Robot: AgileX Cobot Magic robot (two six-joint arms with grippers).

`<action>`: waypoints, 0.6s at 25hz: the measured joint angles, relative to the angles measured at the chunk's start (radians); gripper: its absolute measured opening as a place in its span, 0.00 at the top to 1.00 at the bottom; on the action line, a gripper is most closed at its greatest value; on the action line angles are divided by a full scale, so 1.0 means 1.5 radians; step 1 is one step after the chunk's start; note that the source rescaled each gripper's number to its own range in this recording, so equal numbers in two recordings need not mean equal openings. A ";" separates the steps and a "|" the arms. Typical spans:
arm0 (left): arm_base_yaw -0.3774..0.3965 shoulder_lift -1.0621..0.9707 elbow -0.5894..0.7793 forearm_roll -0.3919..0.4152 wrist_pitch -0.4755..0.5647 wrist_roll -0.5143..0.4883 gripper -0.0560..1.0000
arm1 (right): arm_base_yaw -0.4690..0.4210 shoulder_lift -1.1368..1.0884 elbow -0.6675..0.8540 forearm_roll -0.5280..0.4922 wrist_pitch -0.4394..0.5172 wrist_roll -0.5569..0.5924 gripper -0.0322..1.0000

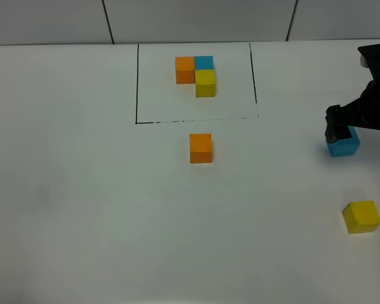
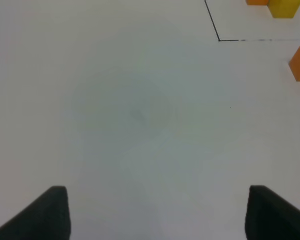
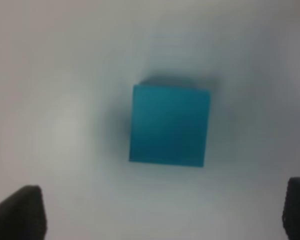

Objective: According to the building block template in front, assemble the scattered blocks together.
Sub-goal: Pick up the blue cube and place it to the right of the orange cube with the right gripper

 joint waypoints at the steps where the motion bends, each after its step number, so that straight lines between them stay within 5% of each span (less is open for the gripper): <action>1: 0.000 0.000 0.000 0.000 0.000 0.000 0.43 | 0.000 0.007 -0.006 0.000 -0.001 0.000 0.08; 15: 0.000 0.000 0.000 0.000 0.000 0.000 0.43 | -0.005 0.067 -0.021 0.010 -0.038 -0.007 0.08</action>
